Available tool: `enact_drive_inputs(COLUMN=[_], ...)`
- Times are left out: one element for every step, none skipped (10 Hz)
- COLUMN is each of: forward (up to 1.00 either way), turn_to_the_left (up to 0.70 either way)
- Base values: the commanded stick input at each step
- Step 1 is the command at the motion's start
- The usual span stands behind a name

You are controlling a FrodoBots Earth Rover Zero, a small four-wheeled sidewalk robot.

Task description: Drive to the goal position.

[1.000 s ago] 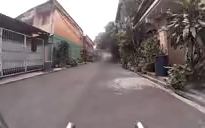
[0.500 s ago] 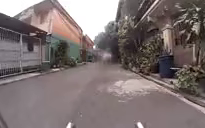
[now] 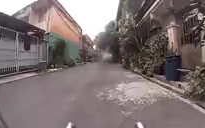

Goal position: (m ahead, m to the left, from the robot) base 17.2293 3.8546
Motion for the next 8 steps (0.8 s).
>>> enact_drive_inputs(forward=[0.7,0.7,0.7,0.7,0.7,0.7,0.7,0.7], turn_to_the_left=[-0.11,-0.12,-0.08,0.0,0.0,0.0,0.0,0.0])
